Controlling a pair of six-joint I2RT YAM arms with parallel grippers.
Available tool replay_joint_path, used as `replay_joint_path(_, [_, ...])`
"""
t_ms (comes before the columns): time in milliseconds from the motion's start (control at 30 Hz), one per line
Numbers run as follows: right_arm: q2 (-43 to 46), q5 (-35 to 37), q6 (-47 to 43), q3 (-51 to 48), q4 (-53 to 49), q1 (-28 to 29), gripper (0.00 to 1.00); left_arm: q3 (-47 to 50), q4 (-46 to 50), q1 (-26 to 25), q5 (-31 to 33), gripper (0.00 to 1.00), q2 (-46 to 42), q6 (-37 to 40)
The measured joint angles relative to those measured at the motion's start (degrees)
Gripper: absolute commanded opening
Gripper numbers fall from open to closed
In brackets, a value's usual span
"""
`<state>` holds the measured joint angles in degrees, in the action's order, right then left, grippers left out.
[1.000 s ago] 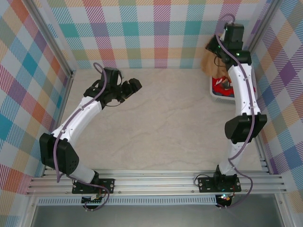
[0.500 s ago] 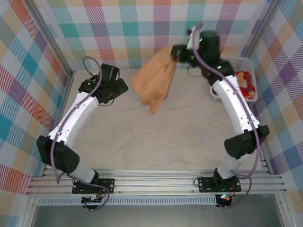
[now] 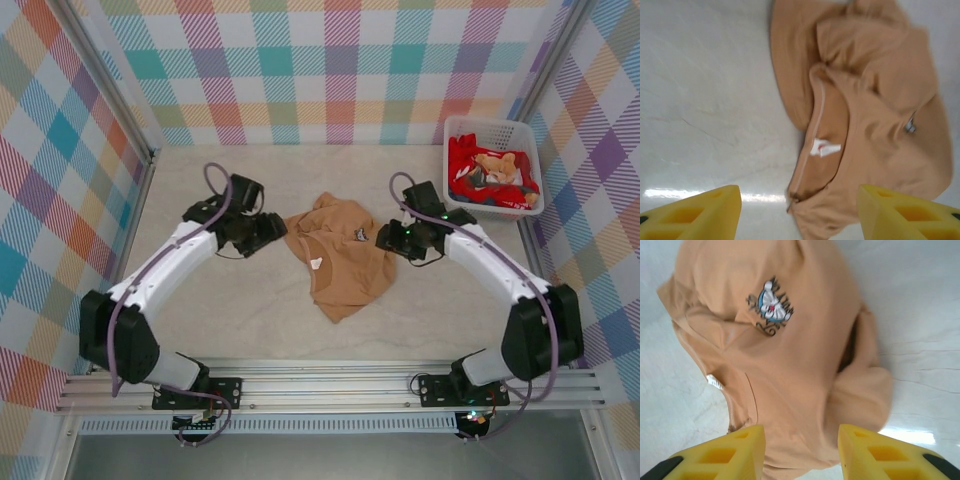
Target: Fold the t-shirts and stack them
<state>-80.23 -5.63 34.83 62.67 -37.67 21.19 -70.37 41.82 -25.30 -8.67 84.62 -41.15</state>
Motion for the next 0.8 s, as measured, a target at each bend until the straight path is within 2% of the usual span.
replay_joint_path(133, [2.1, 3.1, 0.6, 0.0, -1.0, -2.2, 0.43, -0.5, -1.7, -3.0, -2.9, 0.65, 5.6, 0.0])
replay_joint_path(233, [-0.3, 3.3, 0.2, 0.5, -1.0, -3.2, 0.45, -6.0, -0.7, -3.1, -1.5, 0.66, 11.5, 0.0])
replay_joint_path(567, [-24.8, -2.6, -4.2, 18.8, 1.6, -4.8, 0.54, -30.7, -3.1, 1.3, -0.7, 0.63, 37.1, 1.1])
replay_joint_path(733, [-32.5, -6.1, -4.5, 25.8, 1.3, -6.8, 0.55, -36.8, -3.0, 1.1, -1.0, 0.62, 43.9, 3.8])
replay_joint_path(800, [-34.4, -7.4, -4.9, 27.7, 1.0, -7.3, 0.55, -38.6, -2.8, 0.8, -1.2, 0.58, 45.5, 4.8])
